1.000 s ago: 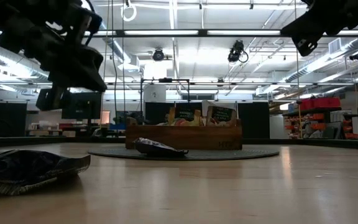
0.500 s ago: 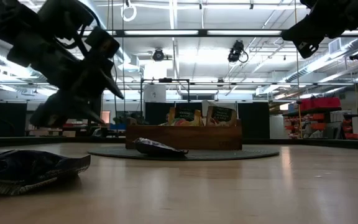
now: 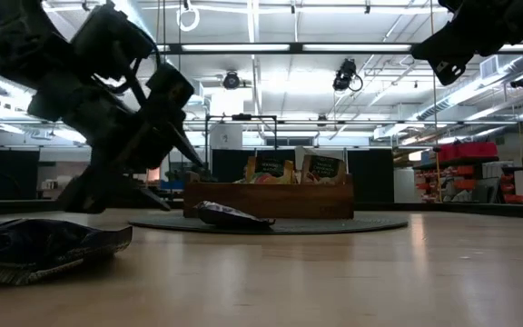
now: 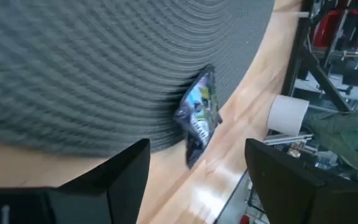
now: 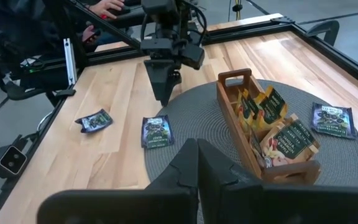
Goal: Pick & Place Tea
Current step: Put the violet tea bag into the left section of the wooden organizer
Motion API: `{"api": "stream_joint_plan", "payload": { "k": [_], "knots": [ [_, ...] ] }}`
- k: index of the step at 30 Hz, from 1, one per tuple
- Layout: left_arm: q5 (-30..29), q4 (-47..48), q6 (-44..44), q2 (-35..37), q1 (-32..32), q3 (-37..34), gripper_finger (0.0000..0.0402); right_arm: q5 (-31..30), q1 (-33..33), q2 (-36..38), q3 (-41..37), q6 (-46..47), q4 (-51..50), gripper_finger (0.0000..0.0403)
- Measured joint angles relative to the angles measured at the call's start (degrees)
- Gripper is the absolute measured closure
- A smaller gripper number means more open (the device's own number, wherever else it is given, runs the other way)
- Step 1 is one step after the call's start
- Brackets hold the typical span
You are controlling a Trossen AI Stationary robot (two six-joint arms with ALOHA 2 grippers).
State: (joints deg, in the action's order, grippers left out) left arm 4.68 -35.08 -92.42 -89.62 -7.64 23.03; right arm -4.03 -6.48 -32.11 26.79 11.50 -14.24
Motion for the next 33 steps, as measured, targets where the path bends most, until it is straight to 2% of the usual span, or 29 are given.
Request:
{"api": "stream_joint_plan", "payload": {
  "k": [11, 21, 26, 33],
  "knots": [
    [4.86, 0.17, 1.57, -8.89, 0.00, 7.75, 0.0134, 0.00, 0.00, 0.01, 0.02, 0.76, 0.02, 0.0403],
    [3.48, 1.95, 0.22, -8.93, 0.46, 8.06, 0.0138, 0.22, 0.00, 0.00, 0.02, 1.12, 0.07, 0.0403],
    [3.46, 2.41, 0.27, -8.89, 0.39, 8.06, 0.0183, 0.44, 0.00, 0.00, 0.02, 1.12, 0.04, 0.0403],
    [2.93, 2.56, 1.90, -8.88, 0.45, 8.06, 0.0292, 0.46, 0.00, 0.00, 0.02, 1.12, 0.04, 0.0403]
  ]
}}
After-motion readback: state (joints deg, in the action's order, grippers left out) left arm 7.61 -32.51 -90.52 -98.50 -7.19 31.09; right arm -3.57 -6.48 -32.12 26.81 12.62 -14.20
